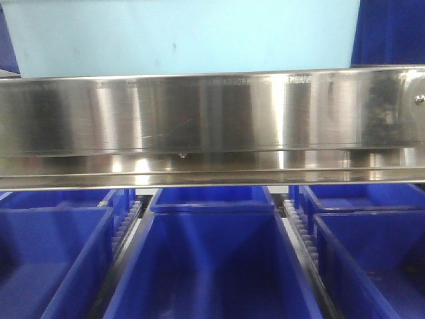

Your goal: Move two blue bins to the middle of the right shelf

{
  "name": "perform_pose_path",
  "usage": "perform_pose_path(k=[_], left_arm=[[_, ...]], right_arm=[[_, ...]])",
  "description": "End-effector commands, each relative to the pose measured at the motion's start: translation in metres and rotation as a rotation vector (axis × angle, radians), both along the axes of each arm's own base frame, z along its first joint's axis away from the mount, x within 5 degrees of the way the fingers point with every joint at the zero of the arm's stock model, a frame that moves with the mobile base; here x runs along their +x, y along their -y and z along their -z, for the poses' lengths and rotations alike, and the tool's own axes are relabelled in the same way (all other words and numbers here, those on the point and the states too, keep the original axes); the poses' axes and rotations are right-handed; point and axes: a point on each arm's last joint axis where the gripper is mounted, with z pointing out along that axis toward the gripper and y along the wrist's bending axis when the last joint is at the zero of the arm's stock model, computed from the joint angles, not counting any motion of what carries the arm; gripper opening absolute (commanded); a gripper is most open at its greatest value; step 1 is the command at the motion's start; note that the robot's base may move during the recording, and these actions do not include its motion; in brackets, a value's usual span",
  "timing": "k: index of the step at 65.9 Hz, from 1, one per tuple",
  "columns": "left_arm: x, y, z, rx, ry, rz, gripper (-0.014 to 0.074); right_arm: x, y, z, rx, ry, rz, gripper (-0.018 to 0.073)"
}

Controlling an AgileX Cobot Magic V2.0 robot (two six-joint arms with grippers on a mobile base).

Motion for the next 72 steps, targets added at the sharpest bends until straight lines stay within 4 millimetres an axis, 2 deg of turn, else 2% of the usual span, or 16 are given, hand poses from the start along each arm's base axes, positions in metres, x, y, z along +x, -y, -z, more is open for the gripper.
perform_pose_path(k=[1,18,33,43,67,72], left_arm=[[-0.002,-0.001,-0.003,-0.005,0.049,0.013,-0.0111],[0.001,0.001,0.011,0.01,0.048,0.027,-0.0111],[0.005,0.006,0.042,0.004,0.064,0.072,-0.0111],[0.005,0.007,0.05,0.006,0.05,0.077,-0.0111],[0.005,0.007,0.051,0.017,0.056,0.08,-0.0109],[0.005,0.006,0.051,0.029,0.064,0.082,-0.0065]], right_arm=[[0.002,-0.001,-0.003,-0.014,0.052,-0.02,-0.0162],[0.008,-0.008,0.031,0.008,0.016,-0.046,-0.0162],[0.01,-0.007,0.049,-0.01,-0.007,-0.026,-0.0162],[0.011,-0.008,0.059,-0.015,-0.005,-0.048,-0.0162],[0.012,-0.009,0.061,-0.022,0.009,-0.062,-0.0162],[0.012,-0.009,0.061,-0.027,0.011,-0.062,-0.0162]])
